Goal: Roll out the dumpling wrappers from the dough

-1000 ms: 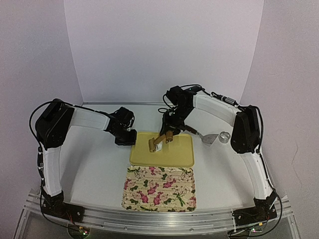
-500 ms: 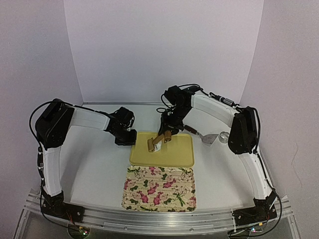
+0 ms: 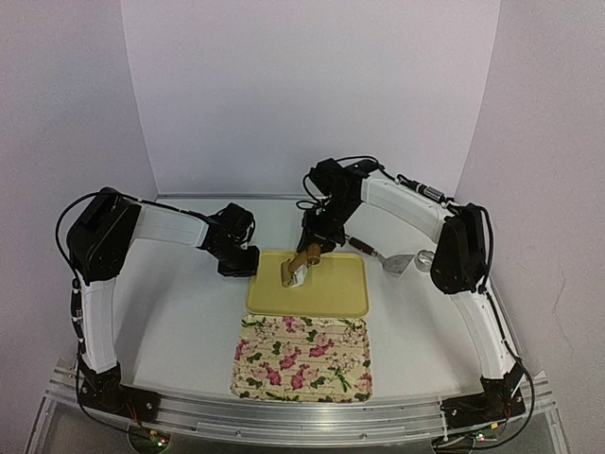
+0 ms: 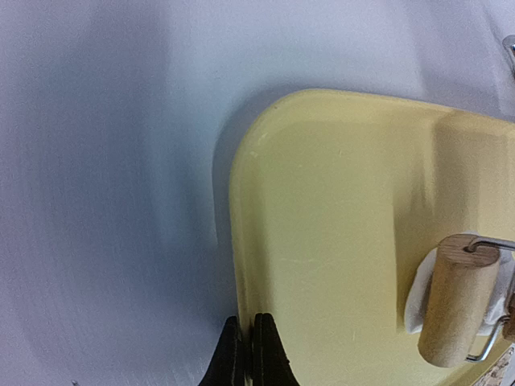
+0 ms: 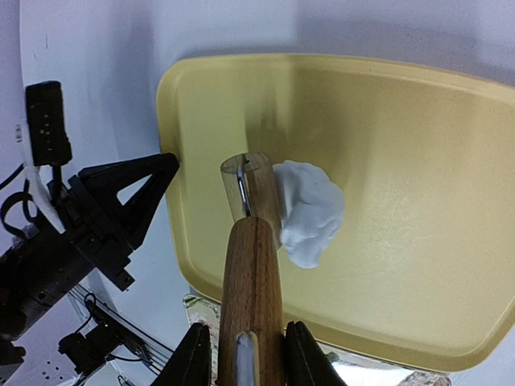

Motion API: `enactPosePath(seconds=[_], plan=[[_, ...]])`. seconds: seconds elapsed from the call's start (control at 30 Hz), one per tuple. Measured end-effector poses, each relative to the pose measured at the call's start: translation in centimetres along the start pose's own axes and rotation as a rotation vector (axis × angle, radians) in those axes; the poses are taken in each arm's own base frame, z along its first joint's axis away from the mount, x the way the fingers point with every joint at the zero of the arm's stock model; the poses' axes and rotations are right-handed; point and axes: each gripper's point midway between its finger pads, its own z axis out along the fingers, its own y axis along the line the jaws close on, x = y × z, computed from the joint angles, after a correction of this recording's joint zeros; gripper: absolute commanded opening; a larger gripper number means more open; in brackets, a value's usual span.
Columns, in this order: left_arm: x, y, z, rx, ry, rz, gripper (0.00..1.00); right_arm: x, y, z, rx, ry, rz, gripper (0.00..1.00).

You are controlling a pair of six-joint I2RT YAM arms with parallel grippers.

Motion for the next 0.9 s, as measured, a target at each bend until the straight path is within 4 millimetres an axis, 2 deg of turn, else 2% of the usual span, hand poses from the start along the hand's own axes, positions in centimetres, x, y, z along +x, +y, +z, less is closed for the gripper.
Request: enactPosePath(seconds=[0.13,0.27,0.37,0.43,0.5,0.7,0.9], plan=[[0.0,0.0,0.0,0.0,0.001,-0.005,0.0,0.3,1.1,-2.9,-0.034,-0.039,-0.002,0.0],[0.0,0.0,0.0,0.0,0.001,-0.001,0.0,1.1,2.8,-7.7,-0.087,-0.096,-0.025,0.0],[0.0,-0.1,0.0,0.001,0.0,0.017,0.0,1.4,3.8,-10.6,-0.118,-0.146,-0.046,0.0],[0.0,-0.1,0.0,0.002,0.0,0.031,0.0,1.7,3.7,-11.6,-0.116,-0.162,-0.052,0.0],[0.0,-0.1,0.0,0.002,0.0,0.046,0.0,2.1,3.0,-11.5,-0.093,-0.158,-0.051,0.0],[0.1,-0.3,0.0,0.013,0.003,0.074,0.0,2.6,-0.2,-9.2,0.047,-0.109,-0.042,0.0],[0.2,-0.5,0.0,0.027,0.009,0.086,0.0,1.9,-1.7,-7.3,0.132,-0.085,-0.065,0.0]])
